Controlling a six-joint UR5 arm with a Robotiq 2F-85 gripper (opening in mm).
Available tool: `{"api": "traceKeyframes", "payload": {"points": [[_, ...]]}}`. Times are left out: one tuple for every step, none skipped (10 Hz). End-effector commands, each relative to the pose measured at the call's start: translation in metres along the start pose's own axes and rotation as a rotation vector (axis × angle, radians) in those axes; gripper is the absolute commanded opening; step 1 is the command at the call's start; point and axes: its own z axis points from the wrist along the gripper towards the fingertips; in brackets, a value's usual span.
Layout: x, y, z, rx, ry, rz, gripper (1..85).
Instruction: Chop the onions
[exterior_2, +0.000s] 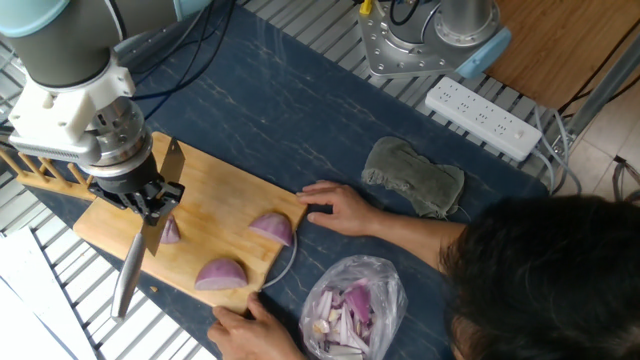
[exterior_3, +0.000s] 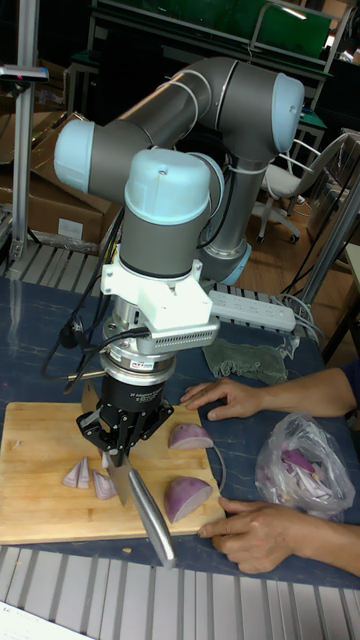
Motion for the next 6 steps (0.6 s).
{"api": "traceKeyframes", "payload": {"points": [[0.0001,-0.0018,0.0045,-0.011,-0.009,0.012,1.0],[0.0002,-0.0032,0.0041,-0.010,-0.010,0.012,1.0],[0.0003,-0.0034,0.0041,-0.010,-0.010,0.014,1.0],[-0.0004,-0.0034,0.0051,-0.011,-0.012,0.015,1.0],[-0.0005,-0.0035,0.0059,-0.011,-0.012,0.015,1.0],[-0.0006,-0.0035,0.0063,-0.011,-0.012,0.015,1.0]]}}
